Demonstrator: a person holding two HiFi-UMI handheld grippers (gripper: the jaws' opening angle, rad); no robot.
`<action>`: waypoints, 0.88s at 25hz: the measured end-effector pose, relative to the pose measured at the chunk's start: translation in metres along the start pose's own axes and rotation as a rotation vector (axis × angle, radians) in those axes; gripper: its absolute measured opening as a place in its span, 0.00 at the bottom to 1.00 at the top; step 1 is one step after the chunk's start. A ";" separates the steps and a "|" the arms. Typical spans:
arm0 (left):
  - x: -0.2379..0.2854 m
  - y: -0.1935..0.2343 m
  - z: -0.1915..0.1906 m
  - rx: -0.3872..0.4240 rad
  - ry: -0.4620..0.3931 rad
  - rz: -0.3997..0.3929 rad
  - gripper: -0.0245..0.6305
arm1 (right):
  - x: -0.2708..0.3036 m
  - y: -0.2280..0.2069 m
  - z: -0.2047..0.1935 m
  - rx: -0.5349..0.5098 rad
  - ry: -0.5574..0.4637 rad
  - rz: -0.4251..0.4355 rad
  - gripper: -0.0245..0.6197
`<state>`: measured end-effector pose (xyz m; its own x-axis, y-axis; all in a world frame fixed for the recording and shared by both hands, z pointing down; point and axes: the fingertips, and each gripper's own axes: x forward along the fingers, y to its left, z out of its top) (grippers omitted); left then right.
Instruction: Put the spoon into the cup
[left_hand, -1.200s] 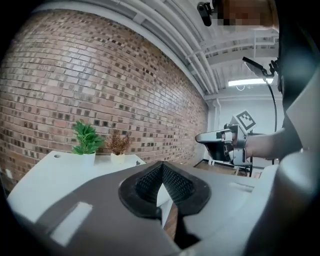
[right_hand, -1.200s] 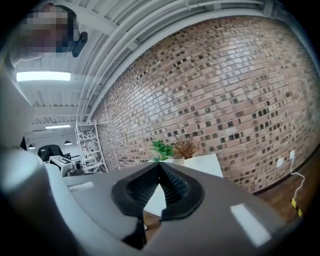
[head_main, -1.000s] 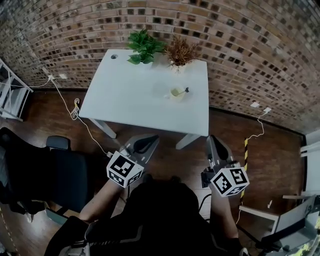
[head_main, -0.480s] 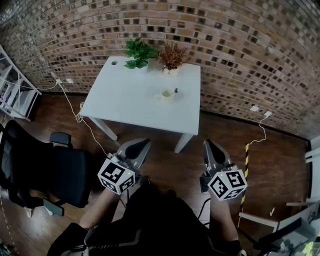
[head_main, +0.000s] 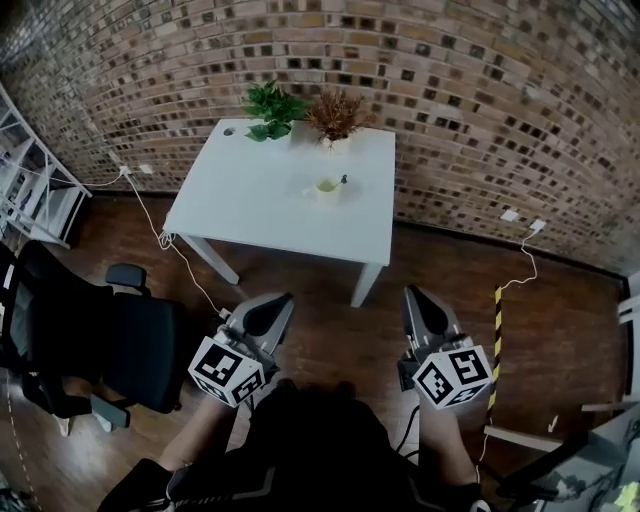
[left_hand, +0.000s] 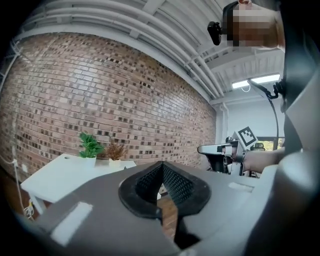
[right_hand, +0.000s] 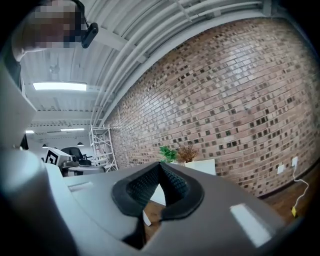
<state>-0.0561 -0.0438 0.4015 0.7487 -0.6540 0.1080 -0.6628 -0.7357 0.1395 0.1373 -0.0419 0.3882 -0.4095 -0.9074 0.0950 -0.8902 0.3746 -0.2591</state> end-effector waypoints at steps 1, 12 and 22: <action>-0.001 0.001 0.001 0.006 0.001 -0.008 0.03 | 0.000 0.003 0.001 -0.002 -0.005 -0.001 0.05; -0.037 0.033 0.015 0.005 -0.023 -0.033 0.03 | 0.008 0.054 0.000 -0.029 -0.014 -0.027 0.05; -0.045 0.036 0.014 -0.012 -0.044 -0.039 0.03 | 0.003 0.063 -0.004 -0.020 -0.018 -0.036 0.05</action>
<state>-0.1138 -0.0434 0.3877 0.7728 -0.6318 0.0591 -0.6324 -0.7591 0.1542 0.0788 -0.0203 0.3756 -0.3735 -0.9236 0.0862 -0.9082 0.3451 -0.2370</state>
